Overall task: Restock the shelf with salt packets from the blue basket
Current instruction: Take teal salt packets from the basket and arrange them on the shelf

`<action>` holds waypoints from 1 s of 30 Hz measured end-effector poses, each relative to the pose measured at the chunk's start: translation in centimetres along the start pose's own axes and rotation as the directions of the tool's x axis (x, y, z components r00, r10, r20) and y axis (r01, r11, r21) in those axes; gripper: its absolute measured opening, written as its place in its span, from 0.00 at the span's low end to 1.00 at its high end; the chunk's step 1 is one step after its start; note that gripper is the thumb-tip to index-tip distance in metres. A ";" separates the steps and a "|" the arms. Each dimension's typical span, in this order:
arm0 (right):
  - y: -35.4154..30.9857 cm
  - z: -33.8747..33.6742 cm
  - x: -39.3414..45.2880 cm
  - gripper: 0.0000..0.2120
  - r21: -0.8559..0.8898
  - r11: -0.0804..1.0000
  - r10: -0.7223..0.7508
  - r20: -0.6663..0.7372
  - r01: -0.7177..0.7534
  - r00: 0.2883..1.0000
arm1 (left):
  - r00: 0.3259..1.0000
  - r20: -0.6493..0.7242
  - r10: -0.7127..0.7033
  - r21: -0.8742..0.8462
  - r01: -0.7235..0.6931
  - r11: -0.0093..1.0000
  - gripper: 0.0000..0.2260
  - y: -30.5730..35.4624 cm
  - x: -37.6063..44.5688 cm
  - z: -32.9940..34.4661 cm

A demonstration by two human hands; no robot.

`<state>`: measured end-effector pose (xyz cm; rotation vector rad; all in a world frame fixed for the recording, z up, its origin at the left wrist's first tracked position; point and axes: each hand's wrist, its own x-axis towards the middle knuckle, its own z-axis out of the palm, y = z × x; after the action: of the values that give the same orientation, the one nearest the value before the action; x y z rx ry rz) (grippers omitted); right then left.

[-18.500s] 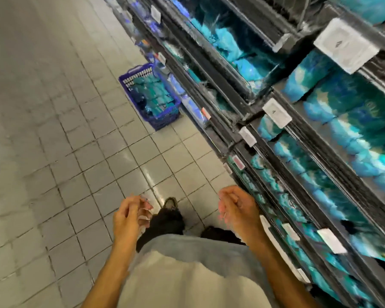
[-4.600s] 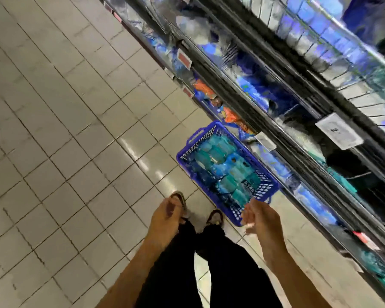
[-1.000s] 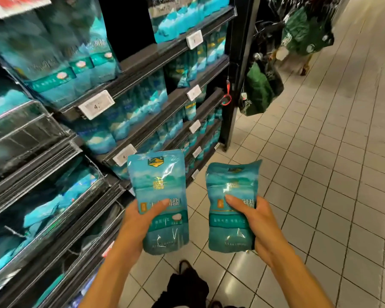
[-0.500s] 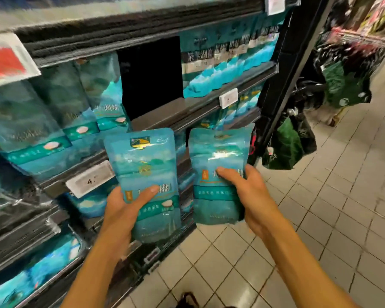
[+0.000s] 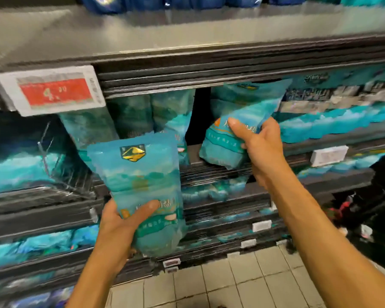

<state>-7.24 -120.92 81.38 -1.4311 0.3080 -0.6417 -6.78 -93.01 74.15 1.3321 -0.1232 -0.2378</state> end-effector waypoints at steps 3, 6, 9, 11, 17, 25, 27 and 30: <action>1.6 1.7 2.5 0.13 -0.082 0.997 -0.003 0.041 0.007 0.999 | 0.994 -0.104 0.015 -0.004 -0.016 1.000 0.31 -0.2 -0.7 0.0; 2.5 3.4 3.8 0.09 -0.193 0.978 -0.045 0.152 0.075 0.987 | 0.989 -0.146 0.022 -0.030 -0.027 0.999 0.21 -0.2 -1.2 0.7; 3.3 4.2 4.5 0.08 -0.221 0.968 -0.060 0.250 0.117 0.966 | 0.989 -0.145 0.030 -0.052 -0.038 0.998 0.19 -0.1 -0.9 1.8; 3.7 4.5 4.7 0.09 -0.236 0.962 -0.060 0.302 0.135 0.951 | 0.993 -0.116 0.027 -0.097 -0.039 0.995 0.15 0.0 -0.4 2.7; 3.9 5.0 4.3 0.12 -0.185 0.968 -0.093 0.366 0.170 0.926 | 0.998 -0.058 0.001 -0.177 -0.011 0.984 0.14 -0.1 1.3 4.6; 4.3 6.7 5.2 0.13 -0.039 0.999 -0.006 0.411 0.024 0.912 | 0.998 -0.022 -0.051 -0.258 0.043 0.965 0.27 0.3 2.7 5.3; 4.6 7.1 5.5 0.15 0.023 0.999 0.033 0.394 -0.046 0.918 | 0.998 -0.014 -0.053 -0.254 0.048 0.966 0.29 0.4 2.9 5.4; 5.0 7.5 5.7 0.19 0.101 0.985 0.098 0.354 -0.142 0.930 | 0.999 0.005 -0.049 -0.228 0.049 0.972 0.27 0.4 3.0 5.3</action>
<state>2.63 -118.01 78.58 -1.3642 0.0728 -0.2925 -4.99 -98.68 75.63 1.1070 -0.0604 -0.2845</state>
